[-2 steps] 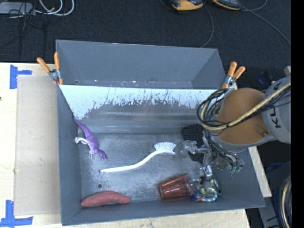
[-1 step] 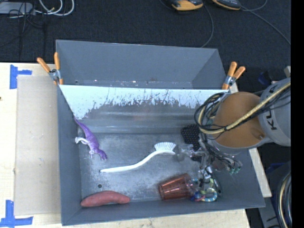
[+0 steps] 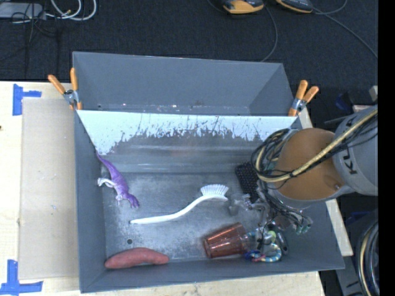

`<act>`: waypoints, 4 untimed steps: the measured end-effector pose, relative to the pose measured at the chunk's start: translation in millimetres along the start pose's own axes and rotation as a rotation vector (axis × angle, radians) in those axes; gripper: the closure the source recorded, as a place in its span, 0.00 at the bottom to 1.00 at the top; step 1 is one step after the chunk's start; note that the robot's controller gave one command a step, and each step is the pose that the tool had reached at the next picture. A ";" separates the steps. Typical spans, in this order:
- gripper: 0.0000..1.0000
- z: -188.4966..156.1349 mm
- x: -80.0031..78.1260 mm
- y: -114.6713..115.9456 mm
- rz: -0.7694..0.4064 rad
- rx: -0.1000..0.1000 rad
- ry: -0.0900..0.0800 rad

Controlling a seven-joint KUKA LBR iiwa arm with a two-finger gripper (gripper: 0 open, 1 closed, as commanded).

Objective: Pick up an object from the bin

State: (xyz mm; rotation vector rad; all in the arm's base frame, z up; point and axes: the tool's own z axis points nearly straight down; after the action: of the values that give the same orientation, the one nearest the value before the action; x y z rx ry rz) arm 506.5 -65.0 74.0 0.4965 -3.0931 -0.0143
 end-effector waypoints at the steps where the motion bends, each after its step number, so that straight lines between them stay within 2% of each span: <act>1: 0.00 2.5 3.0 6.0 0.004 0.001 -0.001; 2: 0.00 2.6 6.9 7.9 0.072 0.002 -0.006; 3: 0.00 2.1 5.0 28.1 0.210 0.005 -0.013; 4: 0.00 -1.3 6.3 43.2 0.029 0.009 -0.025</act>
Offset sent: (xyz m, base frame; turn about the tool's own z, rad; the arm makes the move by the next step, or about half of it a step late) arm -0.0170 0.0062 -0.0040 0.2256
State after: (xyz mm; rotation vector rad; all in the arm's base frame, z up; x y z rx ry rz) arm 487.0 -25.9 75.8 0.4550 -3.1258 -0.0068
